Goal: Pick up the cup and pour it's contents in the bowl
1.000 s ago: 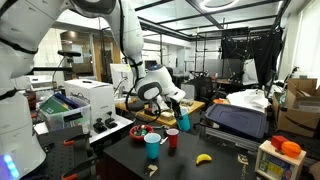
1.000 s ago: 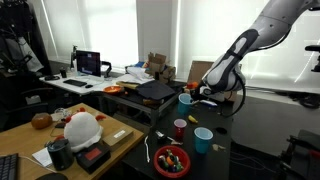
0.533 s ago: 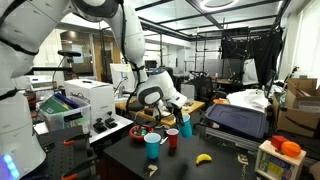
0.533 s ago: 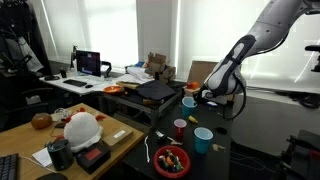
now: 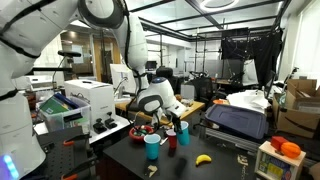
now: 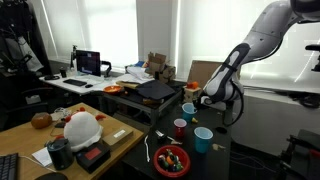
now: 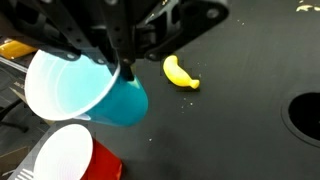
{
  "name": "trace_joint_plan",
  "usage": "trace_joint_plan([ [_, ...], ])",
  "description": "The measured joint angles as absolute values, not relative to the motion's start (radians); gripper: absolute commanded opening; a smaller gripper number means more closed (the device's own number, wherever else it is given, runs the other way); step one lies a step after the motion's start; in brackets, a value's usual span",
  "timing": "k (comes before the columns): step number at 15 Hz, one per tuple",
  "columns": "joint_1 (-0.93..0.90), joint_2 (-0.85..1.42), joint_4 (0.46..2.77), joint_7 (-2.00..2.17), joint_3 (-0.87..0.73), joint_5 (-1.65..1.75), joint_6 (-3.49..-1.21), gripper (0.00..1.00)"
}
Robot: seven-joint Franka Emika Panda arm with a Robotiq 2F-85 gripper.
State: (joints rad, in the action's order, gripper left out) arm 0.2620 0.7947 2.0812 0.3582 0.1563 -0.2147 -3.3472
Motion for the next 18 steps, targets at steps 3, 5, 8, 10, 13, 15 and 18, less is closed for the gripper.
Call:
trace_joint_plan([
  [3, 0.255, 0.820, 2.064, 0.358, 0.131, -0.244, -3.340, 0.01],
  [5, 0.252, 0.829, 2.055, 0.358, 0.119, -0.258, -3.329, 0.01],
  [8, 0.253, 0.842, 2.041, 0.359, 0.121, -0.261, -3.313, 0.01],
  [10, 0.253, 0.853, 2.031, 0.359, 0.125, -0.262, -3.308, 0.01],
  [13, 0.258, 0.873, 2.019, 0.360, 0.134, -0.266, -3.300, 0.01],
  [15, 0.261, 0.888, 2.010, 0.360, 0.139, -0.268, -3.288, 0.31],
  [18, 0.261, 0.904, 1.997, 0.360, 0.143, -0.280, -3.265, 0.47],
])
